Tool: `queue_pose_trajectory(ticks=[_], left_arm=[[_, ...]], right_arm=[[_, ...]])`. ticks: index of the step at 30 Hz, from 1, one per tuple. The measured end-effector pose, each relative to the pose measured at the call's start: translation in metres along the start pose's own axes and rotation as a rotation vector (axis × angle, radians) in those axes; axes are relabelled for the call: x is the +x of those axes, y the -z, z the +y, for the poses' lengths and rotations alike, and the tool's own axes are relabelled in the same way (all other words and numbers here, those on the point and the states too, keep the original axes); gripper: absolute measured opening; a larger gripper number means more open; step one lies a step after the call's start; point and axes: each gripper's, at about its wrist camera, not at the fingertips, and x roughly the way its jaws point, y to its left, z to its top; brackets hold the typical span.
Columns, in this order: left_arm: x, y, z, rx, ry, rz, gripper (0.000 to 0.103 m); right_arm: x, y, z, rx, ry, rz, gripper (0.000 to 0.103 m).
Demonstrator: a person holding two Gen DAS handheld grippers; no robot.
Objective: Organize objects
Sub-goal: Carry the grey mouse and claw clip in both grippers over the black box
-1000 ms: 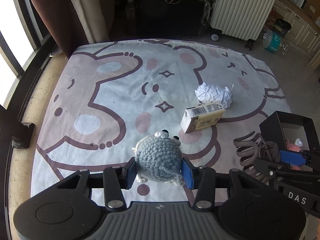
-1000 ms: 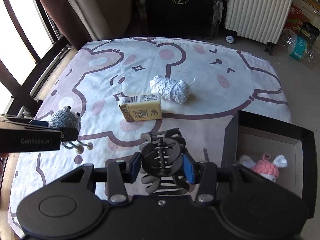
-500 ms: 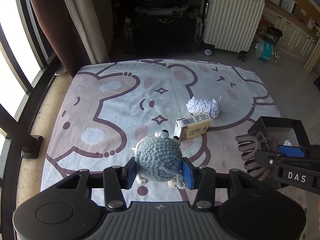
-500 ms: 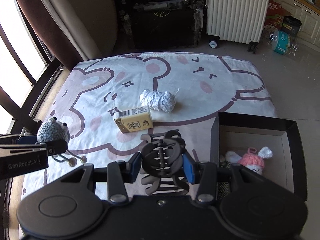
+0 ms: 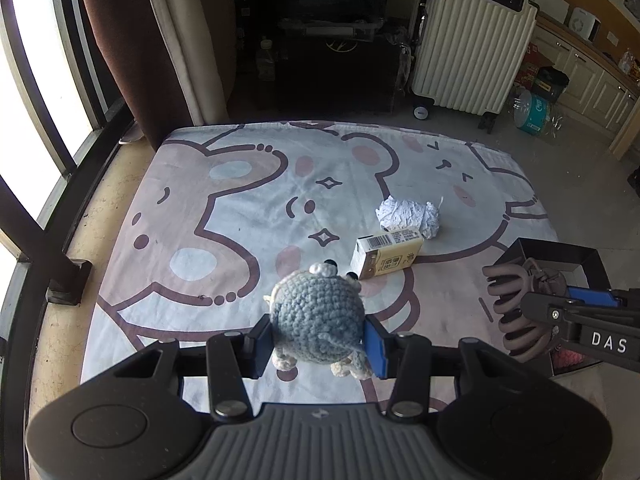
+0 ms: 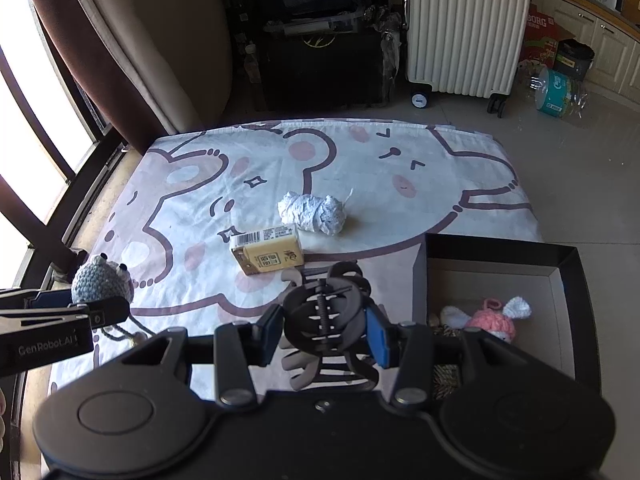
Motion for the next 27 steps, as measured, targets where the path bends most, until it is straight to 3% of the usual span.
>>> queue_pose_trajectory(ticks=[14,27], left_arm=[[0.004,-0.006,-0.033,0.035,0.04,-0.009,0.048],[0.009,-0.011,-0.084,0.094,0.107,-0.017,0.048]], right_arm=[[-0.014,0.001,-0.027,0.034,0.023,-0.031,0.046],[-0.028,0.008,-0.081,0.115,0.077,-0.063,0.046]])
